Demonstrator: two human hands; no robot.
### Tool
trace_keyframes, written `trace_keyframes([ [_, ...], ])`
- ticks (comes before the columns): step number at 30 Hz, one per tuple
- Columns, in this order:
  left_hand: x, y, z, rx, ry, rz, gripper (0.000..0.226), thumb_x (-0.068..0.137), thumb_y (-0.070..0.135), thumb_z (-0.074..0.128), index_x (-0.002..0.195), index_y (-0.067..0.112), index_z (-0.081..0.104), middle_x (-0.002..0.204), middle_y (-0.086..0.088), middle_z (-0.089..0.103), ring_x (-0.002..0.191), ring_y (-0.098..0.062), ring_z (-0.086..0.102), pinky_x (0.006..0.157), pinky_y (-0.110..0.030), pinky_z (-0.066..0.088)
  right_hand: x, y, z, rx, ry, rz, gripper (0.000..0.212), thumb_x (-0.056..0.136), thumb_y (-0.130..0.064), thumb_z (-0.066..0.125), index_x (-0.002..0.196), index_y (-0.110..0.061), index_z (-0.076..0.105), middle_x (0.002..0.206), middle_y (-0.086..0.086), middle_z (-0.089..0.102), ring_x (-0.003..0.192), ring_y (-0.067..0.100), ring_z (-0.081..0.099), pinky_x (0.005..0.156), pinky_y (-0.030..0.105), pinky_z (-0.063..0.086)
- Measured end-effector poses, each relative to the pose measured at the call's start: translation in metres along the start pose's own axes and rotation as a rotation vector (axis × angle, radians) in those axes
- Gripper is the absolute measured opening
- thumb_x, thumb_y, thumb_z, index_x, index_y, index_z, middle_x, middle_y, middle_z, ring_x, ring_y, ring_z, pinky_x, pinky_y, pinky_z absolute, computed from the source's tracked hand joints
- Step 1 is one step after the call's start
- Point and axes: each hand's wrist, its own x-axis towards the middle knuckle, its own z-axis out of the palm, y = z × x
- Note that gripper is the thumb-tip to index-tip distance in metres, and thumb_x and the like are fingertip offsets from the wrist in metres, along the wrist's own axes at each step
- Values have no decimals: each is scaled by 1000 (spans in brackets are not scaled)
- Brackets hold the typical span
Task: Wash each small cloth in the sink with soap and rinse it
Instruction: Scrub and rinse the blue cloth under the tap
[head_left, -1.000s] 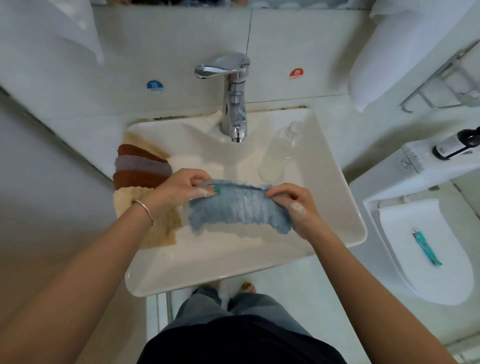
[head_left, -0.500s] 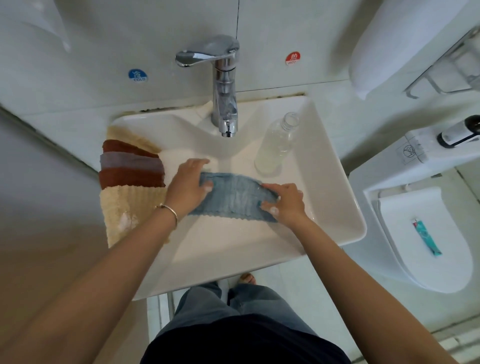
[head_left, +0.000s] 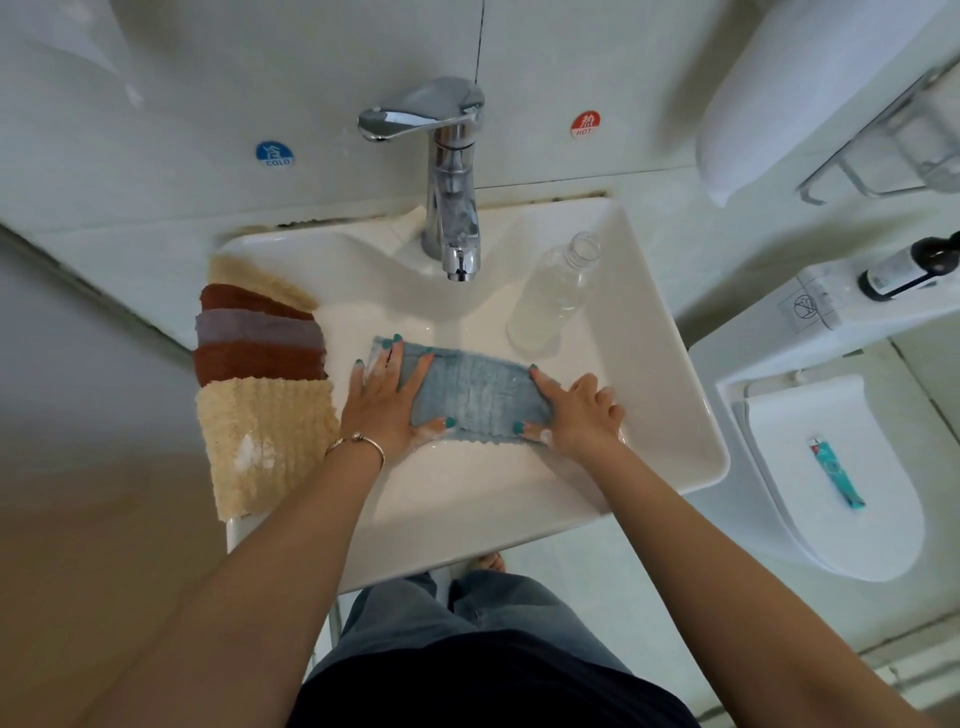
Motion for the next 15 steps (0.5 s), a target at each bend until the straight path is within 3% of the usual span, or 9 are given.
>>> trace_keyframes([
  [4,0,2,1,7,8,-17,95,82,80,31,151,34,-17,159,-11,-22,148,-27,-18,119,-50,-7,-25,-26,-12,334,95,-182,85,78,-58,71,148,-53,22,115,6,32,108,29,36,100,37,35],
  [7,0,3,-1,-1,-6,-16,99,81,81,33,150,34,-19,159,-11,-25,148,-27,-17,118,-51,-8,-47,-51,-39,688,260,-442,77,79,-44,77,144,-46,35,92,1,38,88,16,41,80,21,36],
  [10,1,4,-2,-11,-12,-23,101,79,83,35,150,35,-19,158,-9,-26,148,-28,-18,118,-51,-9,-67,-74,-80,860,433,-568,71,79,-30,79,135,-46,39,86,-6,38,76,-1,39,73,11,37],
  [13,1,3,-2,-8,-16,-22,100,80,81,35,150,35,-20,158,-10,-26,148,-27,-17,118,-50,-9,-71,-99,-120,875,531,-687,67,76,-25,82,131,-43,48,95,-9,43,87,4,46,77,10,40],
  [15,1,2,-1,-8,-9,-20,99,81,81,34,149,35,-21,158,-10,-27,148,-26,-18,118,-50,-10,-61,-119,-145,769,622,-781,62,72,-28,81,129,-34,57,108,-11,47,106,15,48,90,14,39],
])
